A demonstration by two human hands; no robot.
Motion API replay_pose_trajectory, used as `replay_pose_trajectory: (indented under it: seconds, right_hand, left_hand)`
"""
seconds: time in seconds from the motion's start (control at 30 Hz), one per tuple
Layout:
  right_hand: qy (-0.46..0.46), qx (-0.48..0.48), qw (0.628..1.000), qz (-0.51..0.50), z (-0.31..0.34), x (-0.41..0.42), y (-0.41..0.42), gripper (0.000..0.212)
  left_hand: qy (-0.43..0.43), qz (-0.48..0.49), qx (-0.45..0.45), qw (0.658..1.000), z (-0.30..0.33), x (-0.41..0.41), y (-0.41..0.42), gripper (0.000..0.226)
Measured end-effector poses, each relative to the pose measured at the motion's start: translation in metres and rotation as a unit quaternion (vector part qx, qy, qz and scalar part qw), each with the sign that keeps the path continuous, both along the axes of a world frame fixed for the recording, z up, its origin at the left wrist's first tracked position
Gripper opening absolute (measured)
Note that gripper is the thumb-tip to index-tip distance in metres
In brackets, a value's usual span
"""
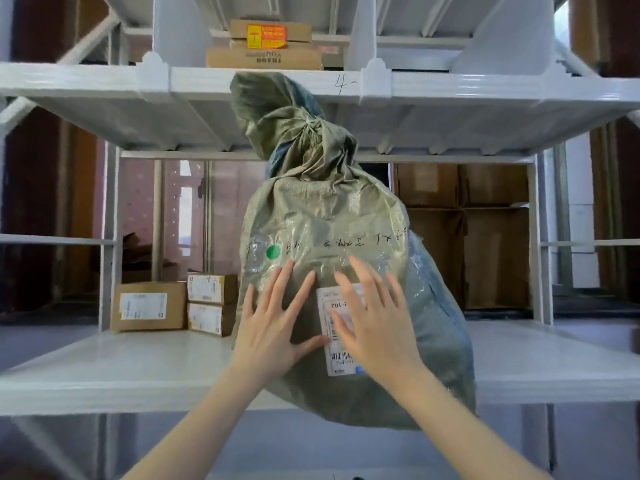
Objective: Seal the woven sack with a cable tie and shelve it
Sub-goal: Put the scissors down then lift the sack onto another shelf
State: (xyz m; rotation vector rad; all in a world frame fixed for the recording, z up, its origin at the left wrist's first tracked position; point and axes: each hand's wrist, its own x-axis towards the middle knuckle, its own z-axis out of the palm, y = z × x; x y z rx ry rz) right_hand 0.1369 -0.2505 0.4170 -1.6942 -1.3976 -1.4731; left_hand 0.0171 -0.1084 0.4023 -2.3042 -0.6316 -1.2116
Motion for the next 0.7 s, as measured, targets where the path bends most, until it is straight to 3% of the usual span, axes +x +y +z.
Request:
replay_pose_trajectory:
  seconds: [0.1,0.27,0.37,0.47,0.7]
  right_hand:
    - [0.004,-0.005,1.0,0.002,-0.041,0.012,-0.001,0.04]
    - [0.053,-0.152,0.984,-0.075,-0.076,0.051,0.008,0.071]
    - [0.084,-0.164,0.981,-0.061,-0.068,0.062,0.014,0.085]
    - [0.082,-0.168,0.981,-0.047,-0.061,0.07,0.024,0.083]
    - [0.076,-0.191,0.977,-0.049,-0.048,0.09,0.043,0.077]
  left_hand:
    - [0.011,0.029,-0.02,0.999,0.008,0.007,0.009,0.096]
    - [-0.004,0.058,-0.028,0.998,0.007,0.019,0.024,0.096]
    - [-0.037,0.031,0.026,0.998,0.001,0.031,0.017,0.083]
    - [0.003,0.0,0.09,0.996,-0.023,0.047,0.012,0.075]
    - [0.057,0.03,-0.004,0.998,-0.044,0.078,0.018,0.07]
